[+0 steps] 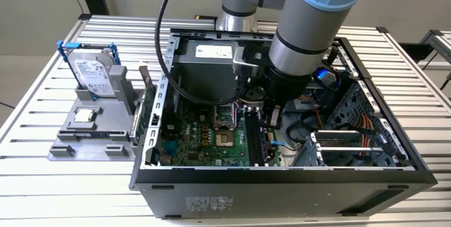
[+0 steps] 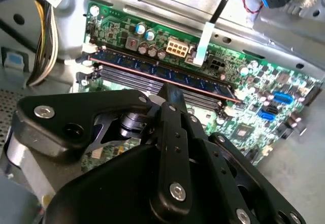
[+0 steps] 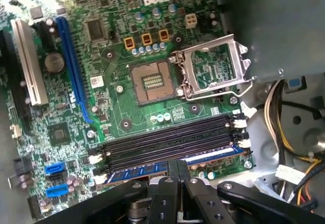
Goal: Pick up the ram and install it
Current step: 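Press down the ram until it locks into place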
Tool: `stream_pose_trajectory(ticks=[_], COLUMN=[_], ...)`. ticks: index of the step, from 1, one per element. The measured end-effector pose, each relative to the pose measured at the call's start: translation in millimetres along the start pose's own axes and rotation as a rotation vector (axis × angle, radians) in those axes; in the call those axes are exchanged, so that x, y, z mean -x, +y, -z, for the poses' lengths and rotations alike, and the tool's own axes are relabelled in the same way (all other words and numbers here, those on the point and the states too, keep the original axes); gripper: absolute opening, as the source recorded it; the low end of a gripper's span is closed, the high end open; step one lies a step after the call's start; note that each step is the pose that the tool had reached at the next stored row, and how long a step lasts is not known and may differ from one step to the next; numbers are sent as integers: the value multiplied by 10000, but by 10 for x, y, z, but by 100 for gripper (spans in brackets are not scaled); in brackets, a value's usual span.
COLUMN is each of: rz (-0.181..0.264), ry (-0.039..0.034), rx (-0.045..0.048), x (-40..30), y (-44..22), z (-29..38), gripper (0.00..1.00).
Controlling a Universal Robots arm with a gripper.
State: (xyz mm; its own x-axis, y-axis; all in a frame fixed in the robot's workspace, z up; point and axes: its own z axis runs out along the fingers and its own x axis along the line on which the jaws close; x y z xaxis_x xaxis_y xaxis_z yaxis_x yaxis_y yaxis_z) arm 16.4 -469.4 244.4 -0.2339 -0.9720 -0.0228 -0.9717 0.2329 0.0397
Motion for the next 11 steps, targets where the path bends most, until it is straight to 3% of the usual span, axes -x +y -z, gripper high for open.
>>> stream_pose_trajectory(ticks=[11], rz=[1477], ry=[11], rx=[-5], x=[2], y=[-7], z=[-1], gripper=[0])
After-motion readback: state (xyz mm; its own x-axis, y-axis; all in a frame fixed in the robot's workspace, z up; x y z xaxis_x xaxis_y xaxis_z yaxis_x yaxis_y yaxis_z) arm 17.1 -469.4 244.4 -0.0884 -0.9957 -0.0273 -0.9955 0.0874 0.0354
